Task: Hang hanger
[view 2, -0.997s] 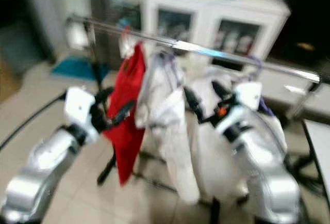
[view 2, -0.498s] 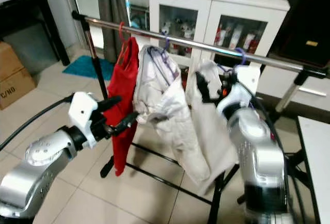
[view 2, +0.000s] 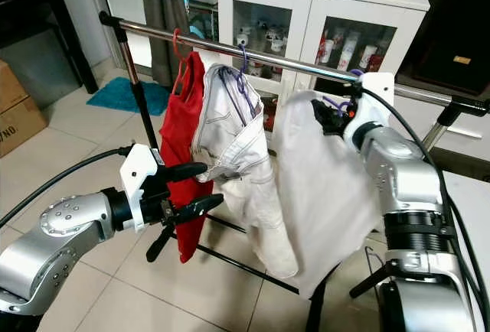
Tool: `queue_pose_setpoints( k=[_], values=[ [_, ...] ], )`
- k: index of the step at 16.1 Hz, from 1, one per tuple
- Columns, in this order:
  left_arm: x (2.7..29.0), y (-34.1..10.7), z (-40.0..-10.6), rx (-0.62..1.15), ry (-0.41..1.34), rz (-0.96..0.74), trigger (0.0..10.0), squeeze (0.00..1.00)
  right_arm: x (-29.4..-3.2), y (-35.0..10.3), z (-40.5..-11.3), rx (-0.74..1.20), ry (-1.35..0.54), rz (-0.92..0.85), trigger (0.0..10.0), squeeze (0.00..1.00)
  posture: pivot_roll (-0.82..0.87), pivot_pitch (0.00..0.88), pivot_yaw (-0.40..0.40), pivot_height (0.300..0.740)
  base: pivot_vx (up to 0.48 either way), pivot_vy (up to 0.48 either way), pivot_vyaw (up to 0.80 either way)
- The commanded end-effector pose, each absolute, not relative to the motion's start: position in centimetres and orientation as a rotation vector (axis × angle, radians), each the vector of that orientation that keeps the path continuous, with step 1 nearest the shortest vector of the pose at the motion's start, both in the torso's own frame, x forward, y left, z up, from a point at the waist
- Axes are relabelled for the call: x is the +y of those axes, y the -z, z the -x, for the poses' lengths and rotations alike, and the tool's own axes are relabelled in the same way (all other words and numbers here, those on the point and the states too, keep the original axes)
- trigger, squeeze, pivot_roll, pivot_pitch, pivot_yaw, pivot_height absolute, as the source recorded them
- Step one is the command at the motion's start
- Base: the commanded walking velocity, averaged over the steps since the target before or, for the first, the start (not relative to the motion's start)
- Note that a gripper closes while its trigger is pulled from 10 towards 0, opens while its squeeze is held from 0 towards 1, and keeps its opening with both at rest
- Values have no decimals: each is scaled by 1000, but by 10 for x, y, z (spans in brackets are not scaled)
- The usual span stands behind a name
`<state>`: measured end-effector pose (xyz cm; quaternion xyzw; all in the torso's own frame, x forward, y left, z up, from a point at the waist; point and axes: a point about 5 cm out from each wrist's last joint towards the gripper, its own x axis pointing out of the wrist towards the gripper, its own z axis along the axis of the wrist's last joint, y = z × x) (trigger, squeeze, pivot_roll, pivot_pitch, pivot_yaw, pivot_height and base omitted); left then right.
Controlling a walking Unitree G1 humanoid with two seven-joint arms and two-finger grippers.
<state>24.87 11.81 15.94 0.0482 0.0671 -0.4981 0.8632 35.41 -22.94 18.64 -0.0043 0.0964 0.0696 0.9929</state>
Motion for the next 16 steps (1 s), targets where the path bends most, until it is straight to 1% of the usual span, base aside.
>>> queue_pose_setpoints(
  k=[1, 3, 4, 7, 9, 13, 16],
  values=[
    [116, -164, -249, 130, 1066, -109, 10000, 0, -233, -190, -354, 206, -147, 8, 10000, 1000, 76, 0, -19, 740, 0, 0, 0],
    [117, -164, -250, 132, 1075, -106, 10000, 0, -240, -190, -352, 221, -146, 9, 10000, 1000, 68, 0, -10, 740, 0, 0, 0],
    [116, -165, -251, 139, 1100, -110, 10000, 0, -251, -189, -354, 263, -140, 32, 10000, 0, 65, 0, -3, 740, 0, 0, 0],
    [117, -166, -252, 137, 1112, -118, 10000, 0, -254, -190, -353, 298, -195, 33, 10000, 0, 71, 0, -6, 740, 0, 0, 0],
    [118, -167, -253, 136, 1110, -123, 10000, 0, -254, -189, -352, 316, -264, 73, 10000, 0, 71, 0, -6, 740, 0, 0, 0],
    [117, -167, -253, 135, 1137, -125, 10000, 0, -259, -187, -366, 281, -264, 72, 10000, 0, 78, 0, 0, 740, 0, 0, 0],
    [115, -168, -254, 135, 1150, -127, 10000, 0, -263, -180, -373, 329, -234, 83, 10000, 0, 80, 0, 11, 740, 0, 0, 0]
  ],
)
